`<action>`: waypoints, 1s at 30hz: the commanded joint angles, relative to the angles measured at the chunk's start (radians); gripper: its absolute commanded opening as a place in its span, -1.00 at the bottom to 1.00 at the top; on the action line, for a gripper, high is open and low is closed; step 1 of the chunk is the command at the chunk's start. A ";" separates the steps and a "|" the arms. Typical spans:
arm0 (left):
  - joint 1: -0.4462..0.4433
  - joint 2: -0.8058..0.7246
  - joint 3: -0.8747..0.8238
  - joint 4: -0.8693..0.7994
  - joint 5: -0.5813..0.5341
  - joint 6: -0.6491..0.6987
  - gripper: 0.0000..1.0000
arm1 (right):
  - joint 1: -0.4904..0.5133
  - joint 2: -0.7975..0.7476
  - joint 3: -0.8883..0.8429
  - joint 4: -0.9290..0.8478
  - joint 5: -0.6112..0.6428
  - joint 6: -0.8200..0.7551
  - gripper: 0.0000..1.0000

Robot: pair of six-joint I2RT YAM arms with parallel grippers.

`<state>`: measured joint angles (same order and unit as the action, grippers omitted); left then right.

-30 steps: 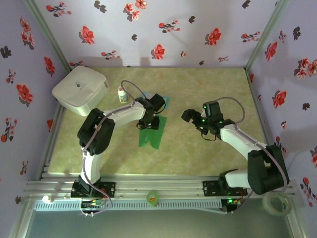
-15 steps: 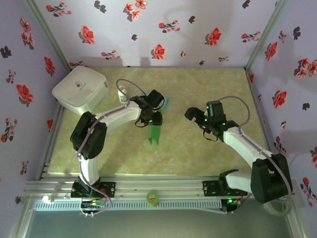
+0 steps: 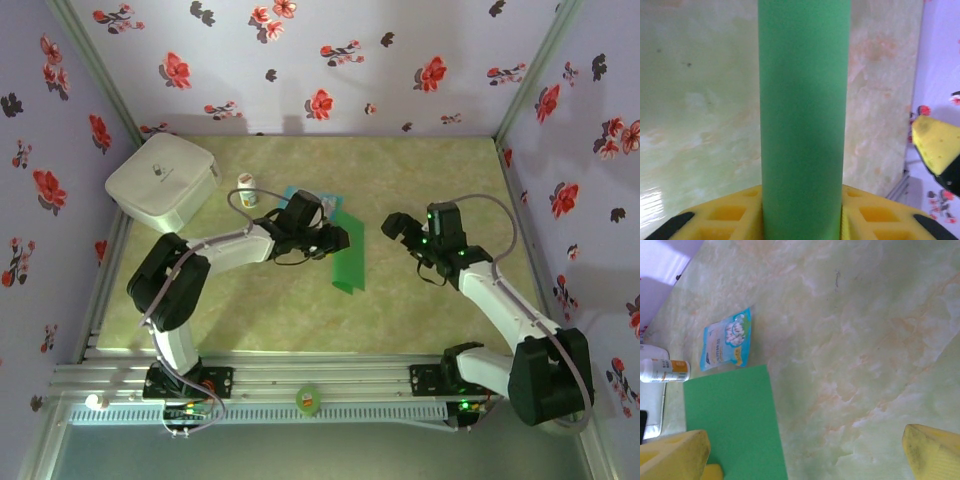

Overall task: Fold a paper plane with a square sheet of paper (pick it up from the middle)
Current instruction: First fold the square sheet of paper in half at the center of the table.

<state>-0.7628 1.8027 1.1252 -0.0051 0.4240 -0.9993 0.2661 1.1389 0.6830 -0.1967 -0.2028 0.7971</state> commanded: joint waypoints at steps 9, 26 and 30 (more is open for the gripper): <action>-0.010 0.093 -0.067 0.144 0.003 -0.102 -0.25 | -0.006 0.090 -0.020 0.121 -0.185 0.037 0.99; -0.014 0.087 0.034 -0.191 -0.182 0.087 0.11 | -0.004 0.165 -0.037 0.195 -0.241 0.073 0.99; -0.014 0.068 0.041 -0.215 -0.208 0.108 0.21 | -0.005 0.175 -0.031 0.196 -0.252 0.073 0.99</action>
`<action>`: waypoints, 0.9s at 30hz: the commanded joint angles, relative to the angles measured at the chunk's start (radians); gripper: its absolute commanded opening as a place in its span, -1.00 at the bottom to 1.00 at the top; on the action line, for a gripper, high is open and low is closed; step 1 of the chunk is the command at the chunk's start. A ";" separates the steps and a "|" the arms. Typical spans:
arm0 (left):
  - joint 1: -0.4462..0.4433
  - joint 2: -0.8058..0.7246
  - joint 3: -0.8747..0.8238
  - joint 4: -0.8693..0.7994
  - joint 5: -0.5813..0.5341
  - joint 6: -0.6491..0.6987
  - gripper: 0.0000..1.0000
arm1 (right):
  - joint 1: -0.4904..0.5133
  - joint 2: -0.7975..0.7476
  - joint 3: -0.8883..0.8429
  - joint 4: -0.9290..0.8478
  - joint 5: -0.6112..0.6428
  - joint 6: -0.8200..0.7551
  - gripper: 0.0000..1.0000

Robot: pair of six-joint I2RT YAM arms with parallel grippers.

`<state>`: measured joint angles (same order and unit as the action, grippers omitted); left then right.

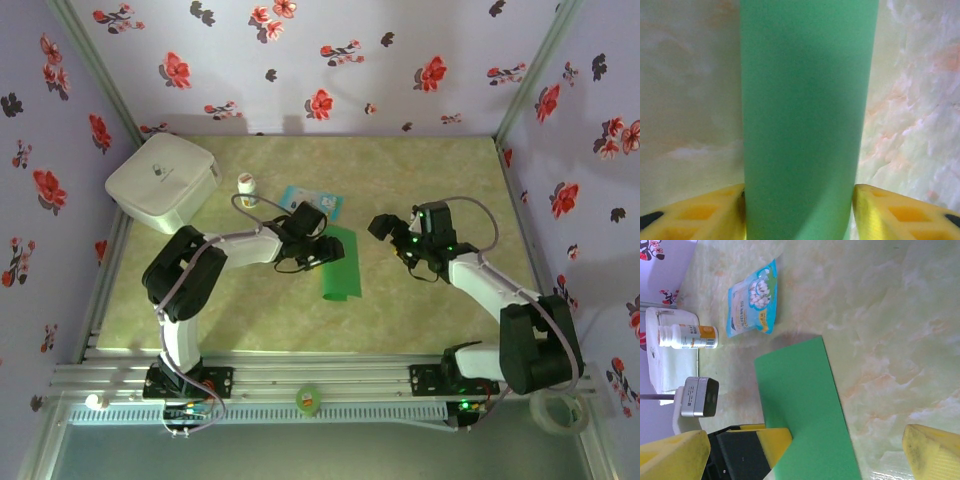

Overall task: Fold a paper plane with a square sheet of paper (pick it up from the middle)
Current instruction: First fold the square sheet of paper in half at the center of the table.

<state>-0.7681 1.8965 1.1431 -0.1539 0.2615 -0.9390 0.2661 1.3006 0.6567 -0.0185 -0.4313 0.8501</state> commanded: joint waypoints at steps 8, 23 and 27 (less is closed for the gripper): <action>-0.009 -0.053 0.032 -0.141 -0.105 0.087 0.22 | -0.002 0.041 -0.004 0.034 -0.052 0.024 0.95; -0.010 -0.047 0.053 -0.227 -0.165 0.131 0.10 | 0.028 0.134 -0.009 0.100 -0.104 0.035 0.75; -0.010 -0.032 0.055 -0.238 -0.177 0.130 0.09 | 0.032 0.138 -0.007 0.100 -0.106 0.033 0.74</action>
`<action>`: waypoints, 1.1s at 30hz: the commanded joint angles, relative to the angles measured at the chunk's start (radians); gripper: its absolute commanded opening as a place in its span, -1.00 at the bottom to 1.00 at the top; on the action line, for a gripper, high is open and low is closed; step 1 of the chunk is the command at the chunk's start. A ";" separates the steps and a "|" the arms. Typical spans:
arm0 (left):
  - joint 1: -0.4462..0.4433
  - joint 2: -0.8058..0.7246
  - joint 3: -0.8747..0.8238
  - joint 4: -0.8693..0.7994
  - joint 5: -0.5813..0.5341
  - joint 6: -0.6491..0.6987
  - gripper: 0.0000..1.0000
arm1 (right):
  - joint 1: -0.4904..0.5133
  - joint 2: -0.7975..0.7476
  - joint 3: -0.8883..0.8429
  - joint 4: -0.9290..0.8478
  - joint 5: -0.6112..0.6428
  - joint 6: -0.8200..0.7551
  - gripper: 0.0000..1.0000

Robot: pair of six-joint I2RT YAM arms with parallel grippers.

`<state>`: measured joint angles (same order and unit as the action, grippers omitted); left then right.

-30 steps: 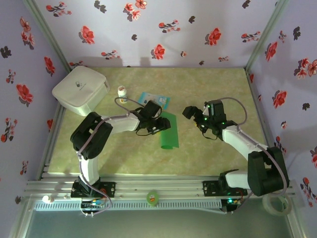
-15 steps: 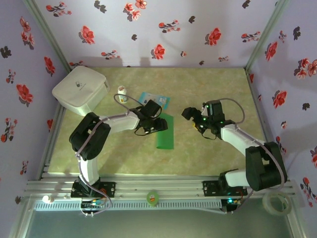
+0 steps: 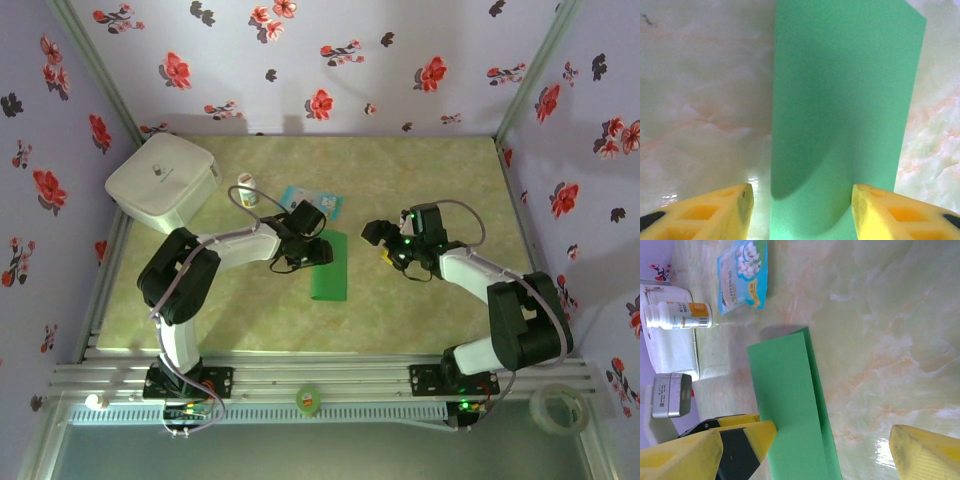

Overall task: Fold a paper plane with a square sheet of paper (pick it up from the middle)
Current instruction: First fold the square sheet of paper in half at the center of the table.

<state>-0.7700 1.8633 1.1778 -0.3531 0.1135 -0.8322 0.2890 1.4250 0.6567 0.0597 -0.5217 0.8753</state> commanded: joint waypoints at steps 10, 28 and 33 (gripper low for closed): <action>-0.008 0.030 0.019 -0.031 -0.027 0.006 0.13 | 0.012 0.014 -0.009 0.017 -0.008 0.008 0.75; -0.007 0.032 -0.017 0.040 -0.068 -0.084 0.18 | 0.012 0.015 -0.007 0.008 0.002 0.007 0.78; -0.008 0.027 -0.032 0.064 -0.073 -0.082 0.18 | 0.013 0.018 -0.006 0.005 0.002 0.007 0.79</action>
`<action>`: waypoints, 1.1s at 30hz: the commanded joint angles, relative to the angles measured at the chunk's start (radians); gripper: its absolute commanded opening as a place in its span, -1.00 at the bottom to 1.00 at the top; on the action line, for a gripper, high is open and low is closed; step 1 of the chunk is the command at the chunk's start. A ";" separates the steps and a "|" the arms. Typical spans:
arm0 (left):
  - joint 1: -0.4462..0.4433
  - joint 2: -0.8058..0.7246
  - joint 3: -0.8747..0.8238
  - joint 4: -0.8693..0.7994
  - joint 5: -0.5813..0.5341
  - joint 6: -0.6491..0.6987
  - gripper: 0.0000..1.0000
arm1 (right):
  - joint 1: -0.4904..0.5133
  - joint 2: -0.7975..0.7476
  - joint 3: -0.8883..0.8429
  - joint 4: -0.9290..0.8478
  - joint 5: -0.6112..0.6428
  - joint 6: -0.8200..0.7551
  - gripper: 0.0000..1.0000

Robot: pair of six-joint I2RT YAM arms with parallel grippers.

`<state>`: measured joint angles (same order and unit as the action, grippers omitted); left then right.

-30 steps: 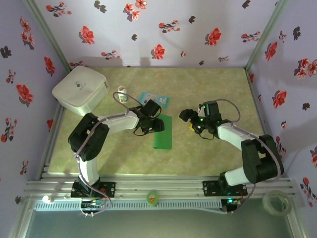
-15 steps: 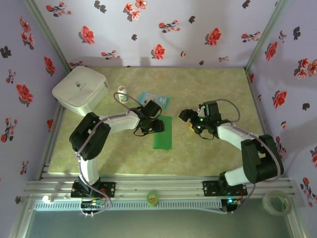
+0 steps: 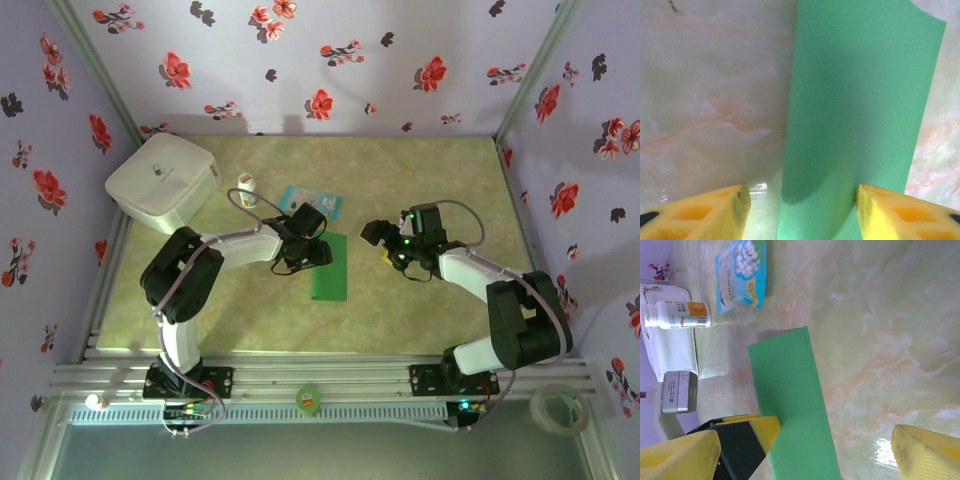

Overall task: Fold a paper plane with a square sheet of paper (pick it up from the middle)
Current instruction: First fold the square sheet of paper in half at the center of the table.

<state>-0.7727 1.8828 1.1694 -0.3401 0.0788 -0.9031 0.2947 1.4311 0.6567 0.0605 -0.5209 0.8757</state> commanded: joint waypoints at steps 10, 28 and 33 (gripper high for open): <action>-0.005 0.056 0.020 -0.003 -0.021 0.031 0.18 | 0.008 0.013 -0.003 -0.002 0.005 0.005 0.79; -0.008 0.089 0.022 -0.024 -0.057 -0.013 0.22 | 0.008 0.013 0.001 -0.010 0.012 0.006 0.81; -0.010 0.095 0.020 -0.040 -0.079 -0.027 0.23 | 0.008 0.012 0.002 -0.013 0.012 0.005 0.81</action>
<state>-0.7799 1.9030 1.1980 -0.3733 0.0586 -0.9127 0.2947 1.4349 0.6567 0.0597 -0.5205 0.8753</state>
